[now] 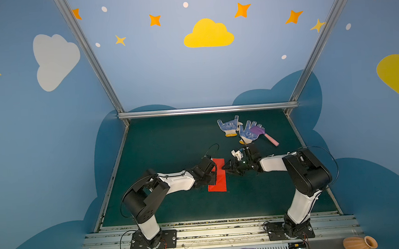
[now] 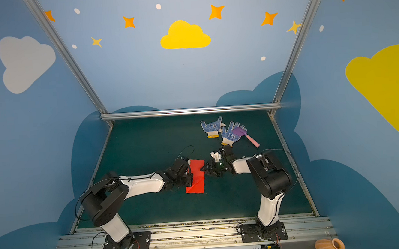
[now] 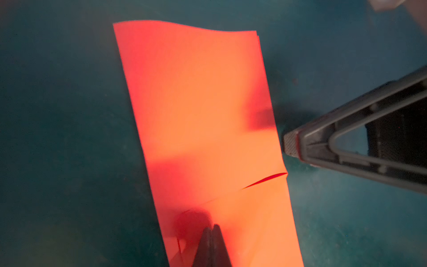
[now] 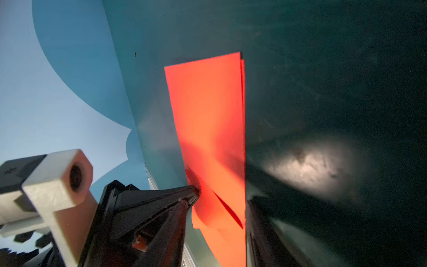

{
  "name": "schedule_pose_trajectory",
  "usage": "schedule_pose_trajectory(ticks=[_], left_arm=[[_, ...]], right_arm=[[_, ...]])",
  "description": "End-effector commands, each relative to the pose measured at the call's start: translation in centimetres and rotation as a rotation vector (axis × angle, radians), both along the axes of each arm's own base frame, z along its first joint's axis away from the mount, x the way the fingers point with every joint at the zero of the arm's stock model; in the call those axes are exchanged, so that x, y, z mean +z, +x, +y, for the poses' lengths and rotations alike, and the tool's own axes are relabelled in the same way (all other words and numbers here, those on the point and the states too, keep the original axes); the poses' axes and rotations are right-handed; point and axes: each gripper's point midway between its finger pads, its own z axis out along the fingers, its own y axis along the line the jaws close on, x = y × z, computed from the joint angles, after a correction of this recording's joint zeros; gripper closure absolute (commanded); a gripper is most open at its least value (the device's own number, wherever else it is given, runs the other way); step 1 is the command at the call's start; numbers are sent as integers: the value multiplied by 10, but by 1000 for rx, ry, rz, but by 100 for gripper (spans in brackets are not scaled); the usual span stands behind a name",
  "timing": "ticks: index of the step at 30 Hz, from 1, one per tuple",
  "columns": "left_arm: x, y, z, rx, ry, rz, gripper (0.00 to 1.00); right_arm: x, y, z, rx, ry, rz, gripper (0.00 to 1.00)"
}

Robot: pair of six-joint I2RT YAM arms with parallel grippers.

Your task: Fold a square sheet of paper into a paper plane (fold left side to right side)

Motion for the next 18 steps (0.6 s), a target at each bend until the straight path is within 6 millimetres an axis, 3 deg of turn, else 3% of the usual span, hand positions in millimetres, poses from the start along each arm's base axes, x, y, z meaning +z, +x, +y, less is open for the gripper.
schedule_pose_trajectory(ticks=[1, 7, 18], left_arm=[[-33, -28, 15, -37, 84, 108, 97], [-29, -27, 13, -41, 77, 102, 97], [-26, -27, 12, -42, 67, 100, 97]], right_arm=[[-42, -24, -20, -27, -129, 113, 60], [-43, -37, -15, -17, -118, 127, 65], [-39, -53, -14, -16, -122, 128, 65]])
